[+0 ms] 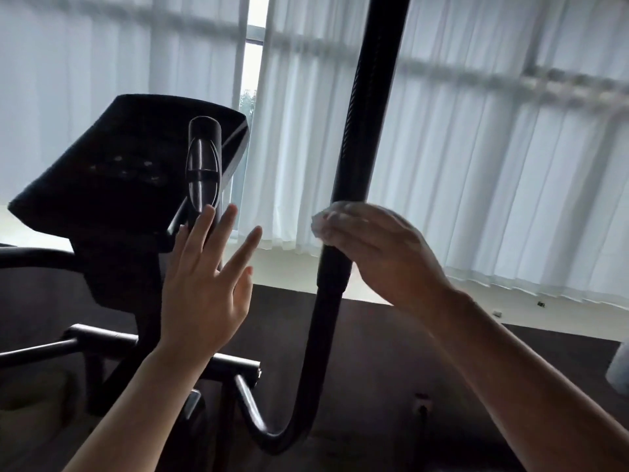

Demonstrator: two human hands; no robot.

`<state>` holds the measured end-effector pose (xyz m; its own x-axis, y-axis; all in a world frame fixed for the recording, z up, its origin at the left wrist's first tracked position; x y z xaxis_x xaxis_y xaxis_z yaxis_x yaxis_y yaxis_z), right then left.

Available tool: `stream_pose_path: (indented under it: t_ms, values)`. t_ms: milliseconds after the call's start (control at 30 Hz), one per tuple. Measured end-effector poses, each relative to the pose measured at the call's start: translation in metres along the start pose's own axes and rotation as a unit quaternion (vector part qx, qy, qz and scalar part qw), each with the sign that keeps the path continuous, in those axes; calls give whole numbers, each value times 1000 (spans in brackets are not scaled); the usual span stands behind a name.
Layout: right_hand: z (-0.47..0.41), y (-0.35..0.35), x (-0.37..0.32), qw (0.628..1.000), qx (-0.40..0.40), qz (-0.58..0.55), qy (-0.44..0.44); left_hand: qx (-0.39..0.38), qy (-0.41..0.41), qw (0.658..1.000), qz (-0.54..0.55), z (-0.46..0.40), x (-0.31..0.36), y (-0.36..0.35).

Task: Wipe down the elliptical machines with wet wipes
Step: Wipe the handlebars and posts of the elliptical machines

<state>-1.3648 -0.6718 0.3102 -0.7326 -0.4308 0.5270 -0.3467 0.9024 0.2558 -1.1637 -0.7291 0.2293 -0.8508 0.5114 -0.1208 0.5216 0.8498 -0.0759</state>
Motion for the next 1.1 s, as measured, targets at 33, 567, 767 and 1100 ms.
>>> stream_pose_path:
  t_ms: [33, 567, 767, 1100]
  values:
    - [-22, 8, 11, 1000, 12, 8, 8, -4, 5, 1000, 3, 0, 0, 0]
    - [-124, 10, 16, 928, -248, 160, 229, -67, 50, 996, -30, -131, -39, -35]
    - [-206, 38, 58, 915, -227, 307, 133, -40, 50, 998, -7, -127, -46, -34]
    - [-134, 13, 7, 874, -336, 193, 293, -28, 78, 996, 19, -123, -48, -35]
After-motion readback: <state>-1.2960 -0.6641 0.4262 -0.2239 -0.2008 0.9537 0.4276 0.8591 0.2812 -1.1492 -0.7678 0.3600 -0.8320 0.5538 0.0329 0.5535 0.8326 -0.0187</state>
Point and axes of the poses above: each hand's wrist, its own z-axis away from the middle knuckle, its own y-axis out of the back of the hand, x = y × z, the point moved 5 cm from there along -z, towards the middle knuckle, and after that the axes turned 9 degrees about x, right-handed, at the moved point
